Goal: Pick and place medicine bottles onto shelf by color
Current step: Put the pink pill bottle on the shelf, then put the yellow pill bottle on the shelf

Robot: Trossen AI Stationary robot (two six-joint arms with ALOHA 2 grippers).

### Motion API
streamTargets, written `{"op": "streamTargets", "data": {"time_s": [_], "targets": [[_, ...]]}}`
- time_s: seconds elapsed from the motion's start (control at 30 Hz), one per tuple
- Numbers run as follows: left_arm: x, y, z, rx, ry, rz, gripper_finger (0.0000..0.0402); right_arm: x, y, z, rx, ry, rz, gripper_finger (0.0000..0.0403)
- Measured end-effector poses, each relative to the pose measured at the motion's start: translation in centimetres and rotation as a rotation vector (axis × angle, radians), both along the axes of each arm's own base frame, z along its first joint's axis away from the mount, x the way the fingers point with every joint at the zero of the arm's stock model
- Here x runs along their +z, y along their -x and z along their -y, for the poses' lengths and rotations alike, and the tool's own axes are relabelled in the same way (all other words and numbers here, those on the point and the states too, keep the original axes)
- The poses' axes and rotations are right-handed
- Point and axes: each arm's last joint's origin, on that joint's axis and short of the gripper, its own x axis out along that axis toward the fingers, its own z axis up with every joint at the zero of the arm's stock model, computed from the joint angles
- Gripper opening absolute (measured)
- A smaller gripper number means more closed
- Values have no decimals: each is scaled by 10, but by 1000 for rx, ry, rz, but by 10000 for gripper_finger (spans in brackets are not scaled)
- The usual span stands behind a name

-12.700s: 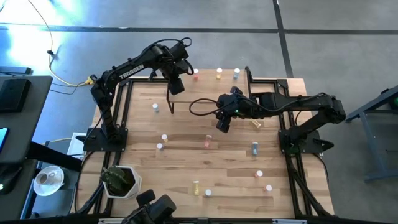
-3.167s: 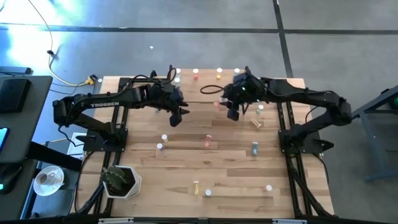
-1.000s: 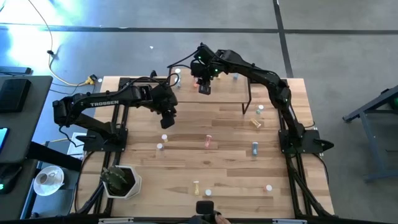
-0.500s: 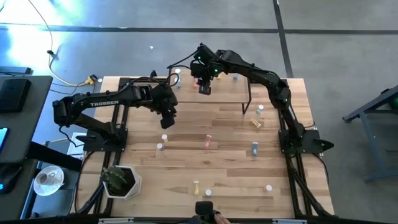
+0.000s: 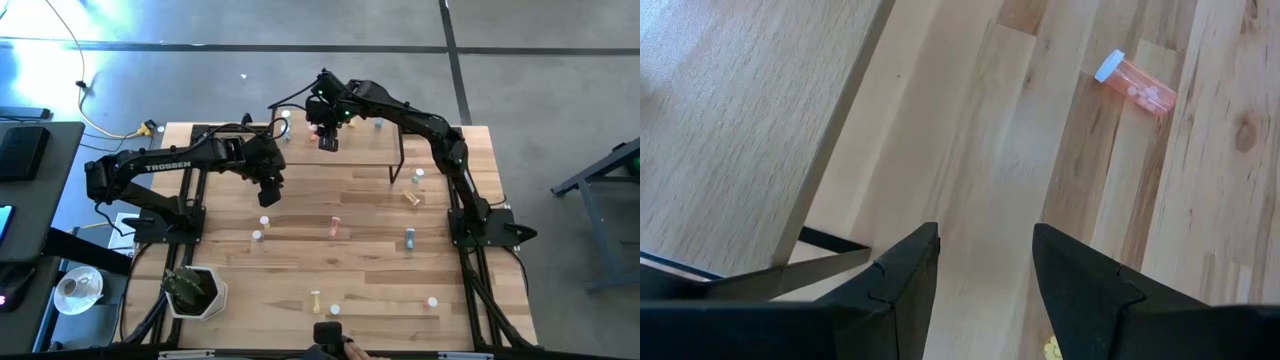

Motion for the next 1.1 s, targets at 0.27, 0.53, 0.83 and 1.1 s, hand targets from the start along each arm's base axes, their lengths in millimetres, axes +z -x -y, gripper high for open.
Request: {"op": "streamTargets", "data": {"time_s": [0.27, 0.53, 0.83, 1.1], "targets": [[0, 0, 0, 0, 0, 0, 156, 0, 1, 1, -21, 27, -17, 138], [0, 0, 0, 0, 0, 0, 156, -3, 5, -1, -28, 12, -71, 138], [0, 0, 0, 0, 0, 0, 156, 5, 12, -4, -18, 12, -85, 138], [-3, 5, 4, 9, 39, -53, 156, 29, 31, -14, 1, -11, -85, 138]]}}
